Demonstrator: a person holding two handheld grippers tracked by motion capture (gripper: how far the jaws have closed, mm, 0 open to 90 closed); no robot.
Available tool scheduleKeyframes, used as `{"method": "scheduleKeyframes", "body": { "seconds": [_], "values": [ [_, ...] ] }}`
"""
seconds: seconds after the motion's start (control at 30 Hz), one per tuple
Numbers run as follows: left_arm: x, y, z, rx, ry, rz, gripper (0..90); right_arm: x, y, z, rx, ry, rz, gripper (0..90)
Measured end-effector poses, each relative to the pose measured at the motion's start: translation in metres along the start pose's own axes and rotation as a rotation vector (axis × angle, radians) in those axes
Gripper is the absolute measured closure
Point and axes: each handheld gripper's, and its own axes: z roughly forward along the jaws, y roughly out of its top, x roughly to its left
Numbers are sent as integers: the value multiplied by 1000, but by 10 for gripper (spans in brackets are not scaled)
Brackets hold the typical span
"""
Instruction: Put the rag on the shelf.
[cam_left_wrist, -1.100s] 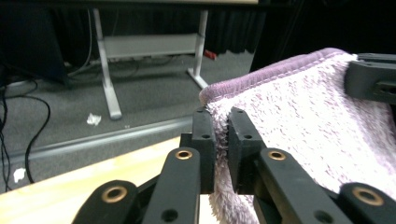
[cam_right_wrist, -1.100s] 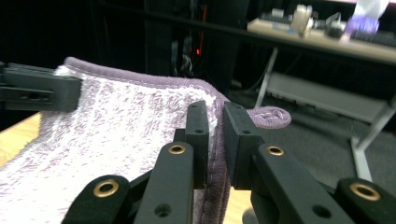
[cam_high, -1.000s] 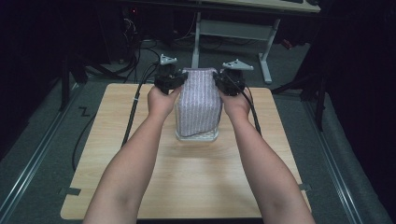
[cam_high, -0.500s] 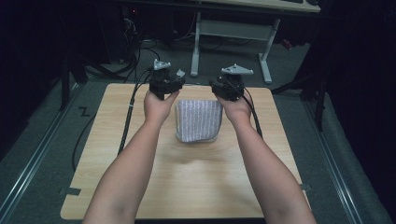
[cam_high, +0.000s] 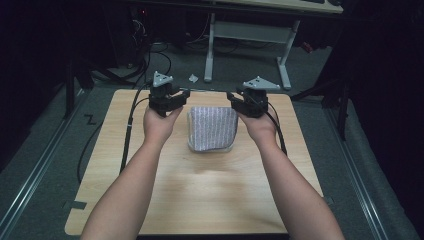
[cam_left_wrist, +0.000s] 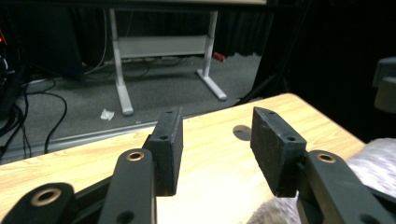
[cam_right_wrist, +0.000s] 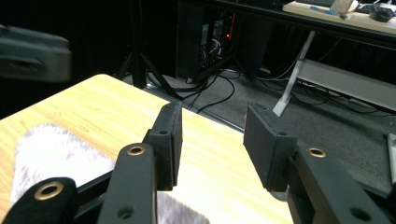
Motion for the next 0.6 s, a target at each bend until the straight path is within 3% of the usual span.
{"method": "scheduleKeyframes", "body": {
  "seconds": [0.13,0.27,0.5,0.6],
  "values": [
    [-2,-8,-19,-39,-9,11,552,-1,-10,-13,-4,0,3,566],
    [-3,-21,-35,-21,0,49,553,0,-27,-29,-3,-13,-16,553],
    [-2,-48,-57,3,-12,73,547,-3,-47,-46,6,-28,-19,543],
    [3,-65,-64,34,-4,78,545,-8,-60,-57,19,-34,-14,544]
  ]
}}
